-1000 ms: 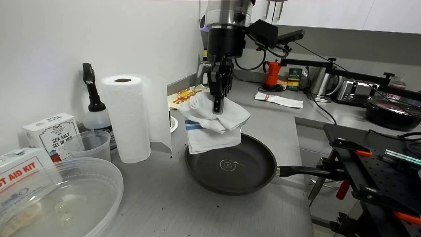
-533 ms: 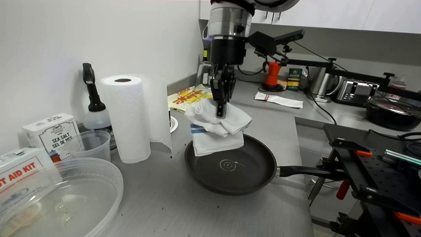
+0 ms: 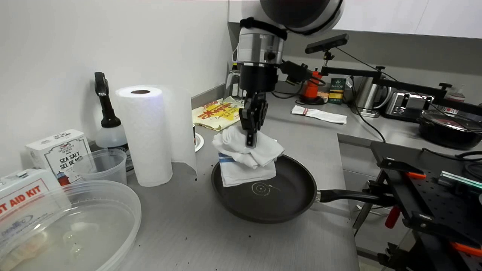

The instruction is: Pick the cloth and wipe the pan

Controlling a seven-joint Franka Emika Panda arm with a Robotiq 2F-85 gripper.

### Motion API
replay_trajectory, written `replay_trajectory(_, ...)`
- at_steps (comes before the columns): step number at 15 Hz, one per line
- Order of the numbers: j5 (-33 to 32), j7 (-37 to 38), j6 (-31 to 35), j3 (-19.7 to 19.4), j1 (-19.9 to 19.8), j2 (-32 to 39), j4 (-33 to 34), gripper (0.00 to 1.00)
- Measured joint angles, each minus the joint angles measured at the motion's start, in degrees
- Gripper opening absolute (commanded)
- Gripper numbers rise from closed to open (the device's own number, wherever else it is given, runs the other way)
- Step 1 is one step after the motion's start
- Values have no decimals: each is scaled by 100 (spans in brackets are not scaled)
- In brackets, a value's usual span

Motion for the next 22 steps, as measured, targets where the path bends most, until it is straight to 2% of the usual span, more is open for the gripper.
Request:
replay_trajectory(15,3,18,820,14,-58,978,129,3)
replay_trajectory(22,161,299,848,223,-190,1345,196,3)
